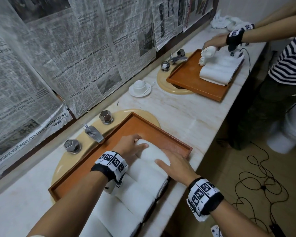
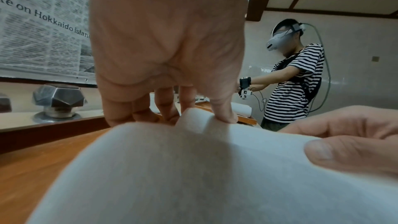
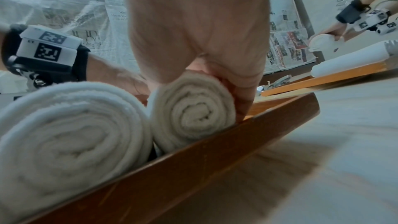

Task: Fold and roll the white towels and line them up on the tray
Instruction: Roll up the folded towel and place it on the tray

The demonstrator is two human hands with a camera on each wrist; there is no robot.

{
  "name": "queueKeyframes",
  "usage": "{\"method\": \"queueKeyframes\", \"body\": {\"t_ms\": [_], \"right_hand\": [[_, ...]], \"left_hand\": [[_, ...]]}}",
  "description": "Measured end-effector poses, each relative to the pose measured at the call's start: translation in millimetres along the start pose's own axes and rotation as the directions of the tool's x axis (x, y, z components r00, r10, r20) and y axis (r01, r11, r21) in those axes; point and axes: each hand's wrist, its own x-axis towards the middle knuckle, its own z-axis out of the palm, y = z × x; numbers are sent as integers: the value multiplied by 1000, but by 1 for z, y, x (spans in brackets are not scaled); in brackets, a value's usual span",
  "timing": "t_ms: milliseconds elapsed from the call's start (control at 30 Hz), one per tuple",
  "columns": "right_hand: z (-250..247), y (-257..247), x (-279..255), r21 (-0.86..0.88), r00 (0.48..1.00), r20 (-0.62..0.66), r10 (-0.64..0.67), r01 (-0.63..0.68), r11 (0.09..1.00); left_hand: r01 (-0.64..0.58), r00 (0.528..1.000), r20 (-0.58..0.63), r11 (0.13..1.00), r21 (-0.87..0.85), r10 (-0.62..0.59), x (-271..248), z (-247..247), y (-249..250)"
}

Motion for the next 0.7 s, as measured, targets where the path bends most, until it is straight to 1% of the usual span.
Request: {"method": "queueKeyframes", "body": {"t_ms": [133,233,333,400,467,600,700], "right_hand": [[-2,-6,-3,-117,998,56,11,-5,993],[-3,-9,-7,-190,998,68,10,4,982],[-5,-11,-9,-237,997,72,3,14,971],[-6,-11,-8,-247,997,80,9,11,969],[-7,-12,-8,-260,997,73,5,14,965],[-13,-17,-13,-261,999,22,-48,52,964],[-20,-25,-17,-258,992,-36,-120,107,960]], "left_hand": [[-58,998,-35,998,28,59,-3,7,-1],[-109,994,1,986,127,110,-5,8,0],[-99,995,50,979,177,91,-4,8,0],[-78,995,72,983,165,67,-4,9,-1],[-47,997,69,988,147,37,-5,9,0],[-45,997,-58,995,83,50,-13,8,-3],[-54,989,-131,997,53,61,-26,2,-9]]}}
